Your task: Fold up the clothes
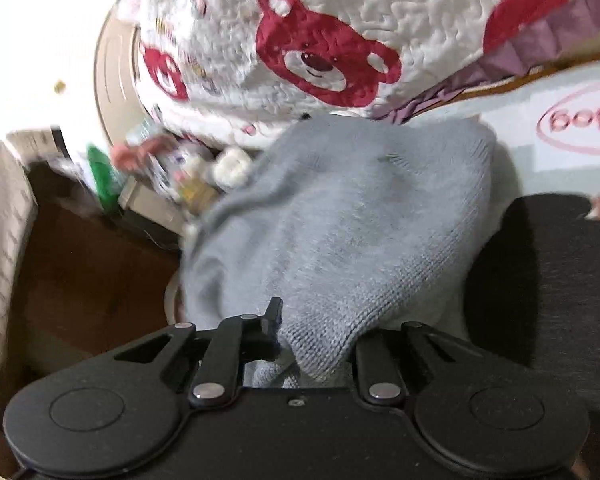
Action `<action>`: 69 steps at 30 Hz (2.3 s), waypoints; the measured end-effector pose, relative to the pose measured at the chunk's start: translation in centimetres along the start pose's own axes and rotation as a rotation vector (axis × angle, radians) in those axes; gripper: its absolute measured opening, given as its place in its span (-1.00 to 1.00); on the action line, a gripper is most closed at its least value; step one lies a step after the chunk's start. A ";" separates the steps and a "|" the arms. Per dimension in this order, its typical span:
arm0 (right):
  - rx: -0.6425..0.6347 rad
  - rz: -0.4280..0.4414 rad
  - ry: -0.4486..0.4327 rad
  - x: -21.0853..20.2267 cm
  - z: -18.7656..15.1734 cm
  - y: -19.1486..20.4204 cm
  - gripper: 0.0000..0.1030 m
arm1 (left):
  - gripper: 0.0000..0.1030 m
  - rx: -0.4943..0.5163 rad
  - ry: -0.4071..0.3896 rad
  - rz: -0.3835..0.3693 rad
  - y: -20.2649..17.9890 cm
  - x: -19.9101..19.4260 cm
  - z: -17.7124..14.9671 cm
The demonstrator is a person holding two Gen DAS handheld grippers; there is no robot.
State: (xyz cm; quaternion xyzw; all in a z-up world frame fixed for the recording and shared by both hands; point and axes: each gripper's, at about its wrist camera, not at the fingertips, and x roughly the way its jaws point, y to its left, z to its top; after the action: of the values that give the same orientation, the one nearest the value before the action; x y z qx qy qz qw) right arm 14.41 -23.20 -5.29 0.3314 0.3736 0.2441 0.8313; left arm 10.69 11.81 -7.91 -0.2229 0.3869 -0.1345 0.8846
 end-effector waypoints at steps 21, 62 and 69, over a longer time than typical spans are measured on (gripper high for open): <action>-0.291 -0.338 -0.045 -1.5 -1.9 1.2 -0.72 | 1.00 -0.348 -0.126 0.105 11.2 0.0 4.9; -0.193 -0.517 -0.403 -17.4 0.7 -2.3 -0.96 | 0.57 0.154 -0.113 0.296 -0.3 -3.6 1.8; -0.207 -0.478 -0.257 -15.8 -0.2 -3.0 -0.44 | 0.70 0.261 -0.089 0.420 -0.2 -1.6 1.8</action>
State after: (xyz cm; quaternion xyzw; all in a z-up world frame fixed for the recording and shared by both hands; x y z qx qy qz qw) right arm 5.20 -35.44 -0.28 0.1757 0.3059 0.0341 0.9351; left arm 10.96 12.83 -5.68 -0.0274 0.3647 0.0136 0.9306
